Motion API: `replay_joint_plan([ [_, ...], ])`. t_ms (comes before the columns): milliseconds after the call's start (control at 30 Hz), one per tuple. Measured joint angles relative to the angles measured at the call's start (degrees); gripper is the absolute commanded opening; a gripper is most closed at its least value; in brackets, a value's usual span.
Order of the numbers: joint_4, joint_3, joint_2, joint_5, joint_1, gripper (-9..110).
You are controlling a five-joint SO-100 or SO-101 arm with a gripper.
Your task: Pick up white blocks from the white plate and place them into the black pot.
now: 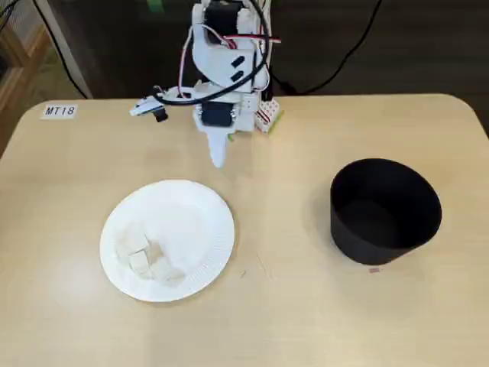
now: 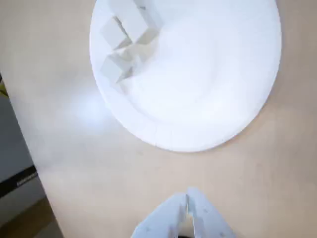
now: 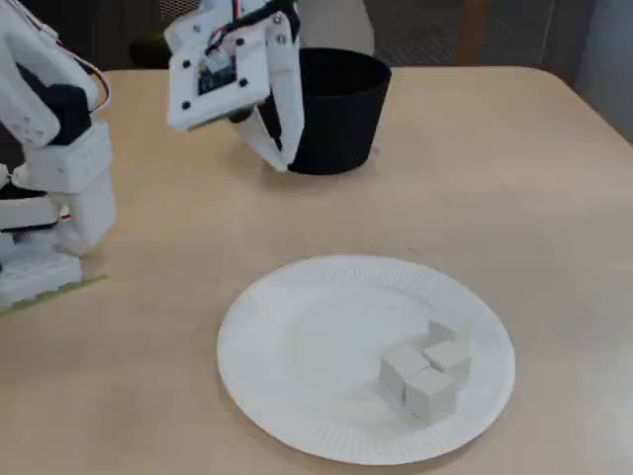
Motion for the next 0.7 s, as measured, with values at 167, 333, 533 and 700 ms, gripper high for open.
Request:
replay_joint_plan([
  [167,6.15,-12.48,-15.03,-2.2,-0.35,-2],
  [333,4.31,-14.5,-19.42,0.09,1.32,19],
  [533,0.44,-14.85,-23.82,7.29,1.85,33],
  [700,-3.78,-14.94,-27.69,11.51,3.78,39],
])
